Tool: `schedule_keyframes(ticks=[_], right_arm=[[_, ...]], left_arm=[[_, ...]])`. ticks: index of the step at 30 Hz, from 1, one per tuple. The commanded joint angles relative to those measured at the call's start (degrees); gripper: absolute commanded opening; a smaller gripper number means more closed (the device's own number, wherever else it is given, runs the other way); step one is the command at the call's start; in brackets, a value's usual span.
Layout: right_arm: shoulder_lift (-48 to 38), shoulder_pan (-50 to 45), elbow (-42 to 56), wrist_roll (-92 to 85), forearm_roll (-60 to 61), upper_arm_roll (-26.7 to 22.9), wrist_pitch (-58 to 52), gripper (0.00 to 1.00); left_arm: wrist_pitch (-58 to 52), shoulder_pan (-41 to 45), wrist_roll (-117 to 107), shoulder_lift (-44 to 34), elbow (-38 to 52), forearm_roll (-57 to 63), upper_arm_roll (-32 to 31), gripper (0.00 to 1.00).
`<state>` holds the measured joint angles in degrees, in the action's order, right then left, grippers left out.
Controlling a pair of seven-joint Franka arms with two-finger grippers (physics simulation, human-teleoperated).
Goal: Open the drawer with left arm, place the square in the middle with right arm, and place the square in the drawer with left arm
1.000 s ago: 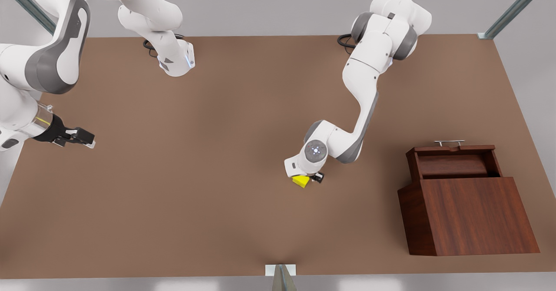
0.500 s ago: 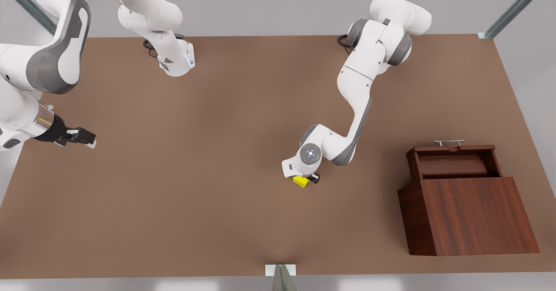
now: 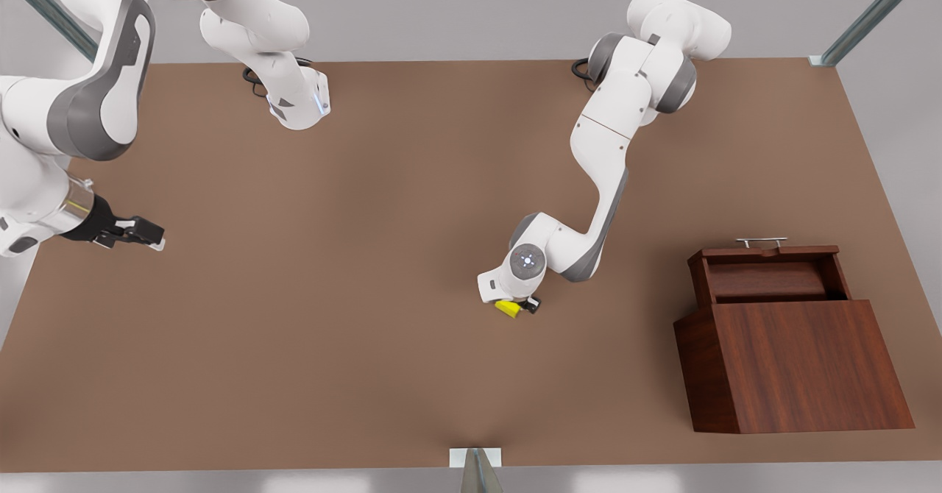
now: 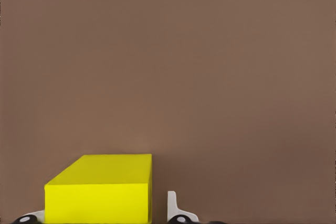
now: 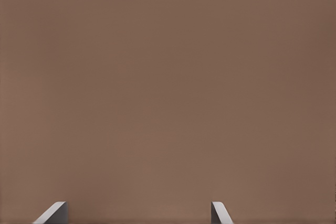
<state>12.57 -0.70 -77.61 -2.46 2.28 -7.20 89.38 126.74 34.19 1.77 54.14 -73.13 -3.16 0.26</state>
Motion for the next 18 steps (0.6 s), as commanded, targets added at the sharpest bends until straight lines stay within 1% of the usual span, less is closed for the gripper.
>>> schedule_keyframes(ticks=[1, 3, 5, 6, 13, 18], right_arm=[[0.00, 0.00, 0.00, 0.00, 0.00, 0.00, 0.00, 1.00], [-0.18, 0.00, -0.09, 0.00, -0.09, 0.00, -0.09, 1.00], [-0.09, 0.00, 0.00, 0.00, -0.18, 0.00, -0.09, 1.00], [-0.18, 0.17, 0.00, 0.00, -0.26, 0.00, -0.09, 1.00], [-0.18, 0.26, 0.00, 0.00, -0.44, 0.00, 0.00, 1.00], [-0.18, 0.26, 0.00, 0.00, -0.44, 0.00, 0.09, 1.00]], left_arm=[[0.00, 0.00, -0.01, -0.09, 0.00, 0.00, 0.00, 0.78], [0.00, 0.09, -0.01, -0.09, -0.09, 0.00, 0.00, 0.73], [0.00, 0.00, -0.01, -0.09, -0.09, 0.00, 0.00, 0.72], [0.00, 0.00, -0.01, -0.09, -0.09, 0.00, 0.00, 0.70], [0.00, 0.00, -0.10, -0.09, 0.00, 0.00, 0.00, 0.70], [-0.62, 0.00, -0.45, -1.58, 0.53, -0.18, 0.00, 0.70]])
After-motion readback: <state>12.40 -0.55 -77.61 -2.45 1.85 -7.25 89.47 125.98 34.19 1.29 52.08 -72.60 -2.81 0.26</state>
